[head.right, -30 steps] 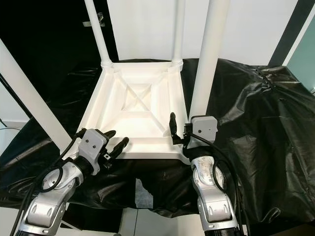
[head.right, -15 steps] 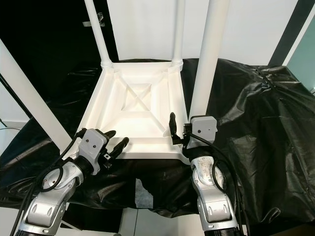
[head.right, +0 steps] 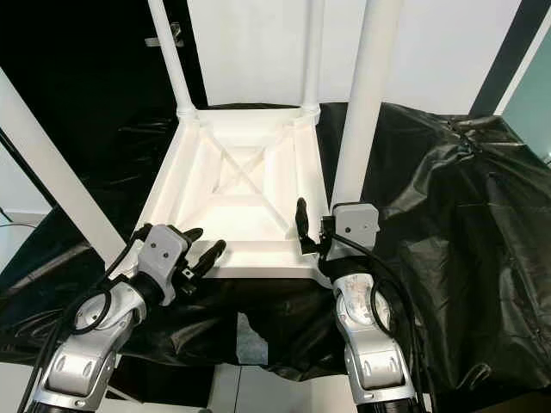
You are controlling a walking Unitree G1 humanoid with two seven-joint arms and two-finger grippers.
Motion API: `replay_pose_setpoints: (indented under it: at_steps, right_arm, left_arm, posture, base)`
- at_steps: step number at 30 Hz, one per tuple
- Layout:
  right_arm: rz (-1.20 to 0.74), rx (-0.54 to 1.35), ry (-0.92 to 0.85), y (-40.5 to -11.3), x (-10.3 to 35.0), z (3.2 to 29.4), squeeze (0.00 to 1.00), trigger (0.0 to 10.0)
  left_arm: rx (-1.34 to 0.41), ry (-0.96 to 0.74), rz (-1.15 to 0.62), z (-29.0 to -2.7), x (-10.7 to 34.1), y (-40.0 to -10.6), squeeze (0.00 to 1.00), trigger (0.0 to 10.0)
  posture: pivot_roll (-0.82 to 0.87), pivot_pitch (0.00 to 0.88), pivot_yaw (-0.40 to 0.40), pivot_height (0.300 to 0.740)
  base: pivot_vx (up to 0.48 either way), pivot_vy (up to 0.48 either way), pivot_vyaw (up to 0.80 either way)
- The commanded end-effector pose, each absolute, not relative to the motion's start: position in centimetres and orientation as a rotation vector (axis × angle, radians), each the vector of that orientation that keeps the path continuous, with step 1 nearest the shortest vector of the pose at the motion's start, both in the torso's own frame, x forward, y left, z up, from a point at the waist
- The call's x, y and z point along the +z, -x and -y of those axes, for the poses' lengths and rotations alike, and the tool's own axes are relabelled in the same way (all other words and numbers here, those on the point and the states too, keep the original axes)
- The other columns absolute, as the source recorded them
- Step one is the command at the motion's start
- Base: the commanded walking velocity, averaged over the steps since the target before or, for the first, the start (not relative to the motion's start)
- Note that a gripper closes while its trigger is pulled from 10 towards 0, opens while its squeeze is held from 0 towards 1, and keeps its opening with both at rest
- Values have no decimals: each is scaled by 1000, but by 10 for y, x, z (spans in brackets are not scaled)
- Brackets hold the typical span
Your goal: Building children table
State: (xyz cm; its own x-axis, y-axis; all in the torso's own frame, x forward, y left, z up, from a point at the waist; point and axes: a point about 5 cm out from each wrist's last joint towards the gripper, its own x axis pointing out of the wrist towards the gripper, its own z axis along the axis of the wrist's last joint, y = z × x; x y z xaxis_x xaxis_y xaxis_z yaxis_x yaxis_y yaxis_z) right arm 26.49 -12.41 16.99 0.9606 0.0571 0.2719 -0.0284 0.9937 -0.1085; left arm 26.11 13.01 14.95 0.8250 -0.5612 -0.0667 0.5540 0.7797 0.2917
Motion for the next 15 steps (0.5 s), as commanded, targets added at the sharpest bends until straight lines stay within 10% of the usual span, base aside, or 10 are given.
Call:
replay_pose_setpoints:
  at_steps: [1, 2, 3, 6, 9, 10, 12, 13, 14, 15]
  right_arm:
    - [266, 41, 82, -265, 171, 124, 0, 10000]
    - [261, 36, 81, -265, 171, 125, 0, 10000]
    - [256, 30, 76, -265, 171, 126, 0, 2510]
    - [246, 18, 70, -264, 170, 127, 0, 0]
    - [241, 9, 54, -264, 171, 128, 0, 0]
    - [239, 4, 50, -265, 171, 129, 0, 8784]
    - [236, 4, 40, -265, 171, 129, 0, 10000]
    - [236, 4, 40, -265, 171, 129, 0, 10000]
    - [235, 6, 33, -265, 172, 128, 0, 0]
    - [233, 9, 26, -265, 172, 128, 0, 8039]
  left_arm:
    - [-595, -343, 28, -130, 152, -263, 0, 10000]
    - [-596, -352, 27, -130, 152, -262, 0, 10000]
    - [-599, -362, 22, -130, 150, -262, 0, 10000]
    - [-604, -374, 18, -130, 149, -261, 0, 10000]
    - [-605, -376, 17, -130, 149, -261, 0, 10000]
    - [-606, -376, 17, -130, 149, -261, 0, 10000]
    - [-607, -377, 17, -129, 149, -261, 0, 10000]
    - [-607, -377, 17, -129, 149, -261, 0, 10000]
    - [-610, -378, 17, -129, 149, -261, 0, 10000]
    - [-613, -379, 16, -129, 149, -260, 0, 10000]
  posture:
    - [59, 0, 19, 740]
    - [59, 0, 20, 740]
    - [59, 0, 19, 740]
    - [58, 0, 19, 740]
    - [58, 0, 18, 740]
    - [57, 0, 19, 740]
    - [59, 0, 18, 740]
    - [59, 0, 18, 740]
    - [61, 0, 17, 740]
    - [61, 0, 17, 740]
  base:
    - [0, 0, 0]
    - [0, 0, 0]
    - [0, 0, 0]
    - [0, 0, 0]
    - [0, 0, 0]
    - [0, 0, 0]
    - [0, 0, 0]
    - [0, 0, 0]
    - [0, 0, 0]
    - [0, 0, 0]
